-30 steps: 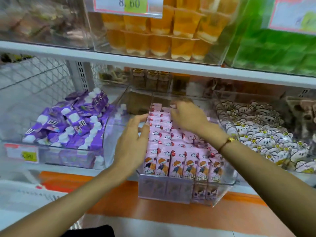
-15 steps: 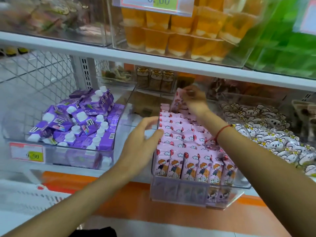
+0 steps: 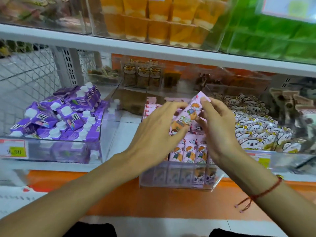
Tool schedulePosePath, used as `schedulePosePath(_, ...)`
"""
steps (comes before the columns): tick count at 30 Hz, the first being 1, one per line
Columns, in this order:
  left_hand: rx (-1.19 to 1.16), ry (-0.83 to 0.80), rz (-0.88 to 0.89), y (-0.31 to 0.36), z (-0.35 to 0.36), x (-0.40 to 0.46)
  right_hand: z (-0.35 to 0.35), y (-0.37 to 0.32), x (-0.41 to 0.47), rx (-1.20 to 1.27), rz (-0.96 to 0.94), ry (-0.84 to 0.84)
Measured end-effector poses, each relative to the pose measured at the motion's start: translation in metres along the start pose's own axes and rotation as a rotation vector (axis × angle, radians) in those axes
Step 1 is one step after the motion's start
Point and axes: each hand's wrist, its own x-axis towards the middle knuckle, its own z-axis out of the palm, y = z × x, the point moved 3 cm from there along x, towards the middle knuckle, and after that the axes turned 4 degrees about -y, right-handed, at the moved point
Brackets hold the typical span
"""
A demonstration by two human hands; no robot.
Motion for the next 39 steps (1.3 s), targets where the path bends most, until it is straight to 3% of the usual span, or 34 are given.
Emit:
schedulePosePath(4,0.044,0.036,-0.006,0.002,-0.001,0.002,-0.003,0.003,0.001,0.086,0.121,0.02)
schedulePosePath(15,-0.113,-0.021,-0.105,0.001,0.0,-0.003,-0.012,0.004,0.002,0.024,0.138,-0.063)
schedulePosePath(24,-0.224,0.017,-0.104,-0.01,-0.011,-0.014,0.007,-0.001,-0.001,0.075,0.101,-0.185)
schedulePosePath(29,-0.265,0.126,-0.123,-0.007,-0.013,-0.015,0.026,0.001,-0.015,0.027,0.071,-0.369)
schedulePosePath(34,-0.113,0.158,-0.084,0.007,-0.013,-0.019,0.017,-0.005,-0.022,-0.057,-0.101,-0.224)
schedulePosePath(39,-0.025,0.148,-0.06,0.002,-0.02,-0.024,0.016,-0.003,-0.018,-0.089,-0.107,-0.196)
